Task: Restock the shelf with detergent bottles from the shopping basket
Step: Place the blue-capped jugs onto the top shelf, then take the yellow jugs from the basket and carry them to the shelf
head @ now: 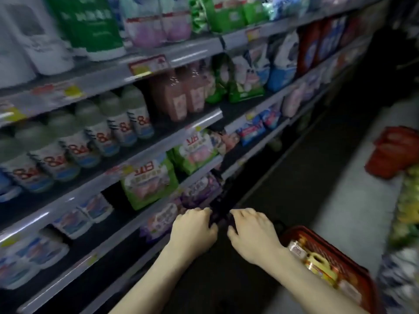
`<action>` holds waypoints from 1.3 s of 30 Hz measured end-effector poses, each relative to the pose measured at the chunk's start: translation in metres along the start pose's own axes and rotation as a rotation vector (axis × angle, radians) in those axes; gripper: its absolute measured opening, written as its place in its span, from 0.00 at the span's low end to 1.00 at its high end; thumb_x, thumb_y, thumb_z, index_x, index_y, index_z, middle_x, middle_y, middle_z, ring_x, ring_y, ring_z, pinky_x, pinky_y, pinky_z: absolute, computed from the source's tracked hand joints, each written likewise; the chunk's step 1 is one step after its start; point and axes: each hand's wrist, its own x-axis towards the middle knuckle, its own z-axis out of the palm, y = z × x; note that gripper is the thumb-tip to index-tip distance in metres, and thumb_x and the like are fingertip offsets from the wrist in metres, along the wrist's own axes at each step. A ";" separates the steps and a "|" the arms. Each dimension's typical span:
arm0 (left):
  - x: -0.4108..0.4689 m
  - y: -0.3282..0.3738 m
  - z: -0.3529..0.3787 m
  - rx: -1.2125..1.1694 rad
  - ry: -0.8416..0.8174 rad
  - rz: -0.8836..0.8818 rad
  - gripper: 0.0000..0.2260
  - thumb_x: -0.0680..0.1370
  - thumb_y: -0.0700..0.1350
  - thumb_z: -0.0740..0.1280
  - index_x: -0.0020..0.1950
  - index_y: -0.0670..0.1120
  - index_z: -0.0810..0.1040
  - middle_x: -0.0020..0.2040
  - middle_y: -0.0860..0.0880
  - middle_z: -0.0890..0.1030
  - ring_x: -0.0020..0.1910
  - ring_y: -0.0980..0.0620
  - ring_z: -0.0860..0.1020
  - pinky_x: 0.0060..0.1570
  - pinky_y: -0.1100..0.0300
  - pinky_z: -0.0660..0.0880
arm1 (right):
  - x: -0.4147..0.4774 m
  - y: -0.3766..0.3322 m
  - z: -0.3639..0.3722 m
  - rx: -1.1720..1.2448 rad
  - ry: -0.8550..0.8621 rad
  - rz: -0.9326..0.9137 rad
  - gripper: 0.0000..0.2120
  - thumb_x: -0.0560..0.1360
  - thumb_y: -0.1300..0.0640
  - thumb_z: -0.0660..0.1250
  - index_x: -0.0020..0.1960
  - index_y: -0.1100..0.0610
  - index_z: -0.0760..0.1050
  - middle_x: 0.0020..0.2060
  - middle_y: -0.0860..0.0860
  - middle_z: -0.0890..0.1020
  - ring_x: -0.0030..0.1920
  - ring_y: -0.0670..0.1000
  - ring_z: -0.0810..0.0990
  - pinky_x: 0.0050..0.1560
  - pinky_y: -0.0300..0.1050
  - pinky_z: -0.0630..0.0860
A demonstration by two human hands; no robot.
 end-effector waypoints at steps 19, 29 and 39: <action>0.168 0.160 0.151 0.213 -0.542 0.443 0.18 0.81 0.54 0.62 0.68 0.50 0.77 0.64 0.48 0.82 0.64 0.43 0.80 0.63 0.51 0.74 | -0.024 0.203 0.078 0.156 -0.256 0.697 0.29 0.80 0.42 0.54 0.76 0.56 0.70 0.69 0.55 0.79 0.70 0.59 0.75 0.69 0.52 0.72; 0.207 0.271 0.257 0.226 -0.704 0.380 0.15 0.81 0.51 0.61 0.64 0.48 0.78 0.60 0.45 0.82 0.60 0.40 0.80 0.62 0.48 0.75 | -0.041 0.341 0.147 0.252 -0.345 0.698 0.25 0.79 0.42 0.54 0.67 0.55 0.76 0.61 0.54 0.83 0.62 0.59 0.80 0.61 0.53 0.75; 0.244 0.337 0.425 0.275 -0.915 0.285 0.14 0.79 0.50 0.63 0.63 0.49 0.80 0.59 0.45 0.84 0.58 0.39 0.82 0.61 0.47 0.76 | -0.053 0.461 0.280 0.397 -0.474 0.745 0.23 0.82 0.46 0.57 0.72 0.57 0.72 0.67 0.55 0.79 0.68 0.58 0.76 0.67 0.50 0.71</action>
